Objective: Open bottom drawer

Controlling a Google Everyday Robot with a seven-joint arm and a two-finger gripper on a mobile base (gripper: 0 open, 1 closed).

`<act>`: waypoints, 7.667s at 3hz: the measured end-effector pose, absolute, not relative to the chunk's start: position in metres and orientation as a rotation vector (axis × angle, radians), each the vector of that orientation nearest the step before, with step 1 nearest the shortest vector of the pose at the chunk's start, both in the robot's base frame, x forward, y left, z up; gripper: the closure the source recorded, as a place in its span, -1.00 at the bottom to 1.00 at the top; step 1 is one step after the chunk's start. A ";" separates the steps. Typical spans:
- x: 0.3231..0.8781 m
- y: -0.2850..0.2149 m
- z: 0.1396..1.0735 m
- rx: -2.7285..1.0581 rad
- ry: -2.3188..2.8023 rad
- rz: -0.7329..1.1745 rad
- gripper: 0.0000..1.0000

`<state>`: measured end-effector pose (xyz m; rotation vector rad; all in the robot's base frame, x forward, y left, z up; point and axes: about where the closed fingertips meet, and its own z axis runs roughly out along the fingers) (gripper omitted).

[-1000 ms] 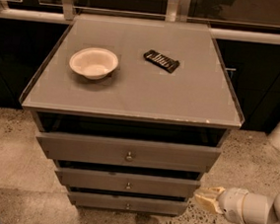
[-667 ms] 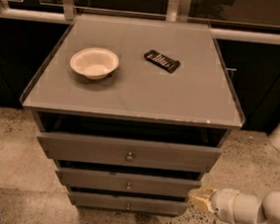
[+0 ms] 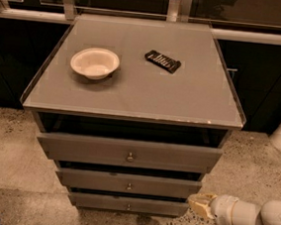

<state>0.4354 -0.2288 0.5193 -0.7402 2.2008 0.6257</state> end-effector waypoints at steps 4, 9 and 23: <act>0.422 -0.199 0.392 -0.621 2.283 0.825 1.00; 0.451 -0.176 0.327 -0.581 2.176 0.830 1.00; 0.572 -0.164 0.203 -0.541 2.032 0.757 1.00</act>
Offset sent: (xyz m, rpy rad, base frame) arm -0.0189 0.0264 -0.1332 0.1326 0.1500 -0.0432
